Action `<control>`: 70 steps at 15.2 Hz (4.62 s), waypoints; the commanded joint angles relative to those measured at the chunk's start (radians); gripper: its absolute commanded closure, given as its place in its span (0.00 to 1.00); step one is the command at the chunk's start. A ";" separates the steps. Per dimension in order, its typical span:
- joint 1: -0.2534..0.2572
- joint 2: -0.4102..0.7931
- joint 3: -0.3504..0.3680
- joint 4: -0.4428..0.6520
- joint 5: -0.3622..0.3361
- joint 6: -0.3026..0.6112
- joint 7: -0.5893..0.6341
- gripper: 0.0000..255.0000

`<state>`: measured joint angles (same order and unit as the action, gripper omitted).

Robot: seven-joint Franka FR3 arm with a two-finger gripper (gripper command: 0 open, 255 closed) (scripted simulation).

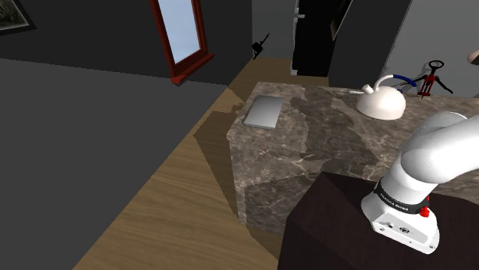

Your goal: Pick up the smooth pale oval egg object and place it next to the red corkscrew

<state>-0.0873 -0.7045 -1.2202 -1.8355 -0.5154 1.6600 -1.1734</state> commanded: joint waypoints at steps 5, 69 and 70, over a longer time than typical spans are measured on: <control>0.203 0.008 -0.241 0.246 -0.027 -0.060 -0.131 1.00; 0.330 -0.214 -0.583 0.078 -0.268 0.295 -0.144 0.00; 0.321 -0.202 -0.565 0.090 -0.253 0.272 -0.151 0.00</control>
<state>0.2462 -0.9171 -1.8016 -1.7539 -0.7818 1.9519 -1.3151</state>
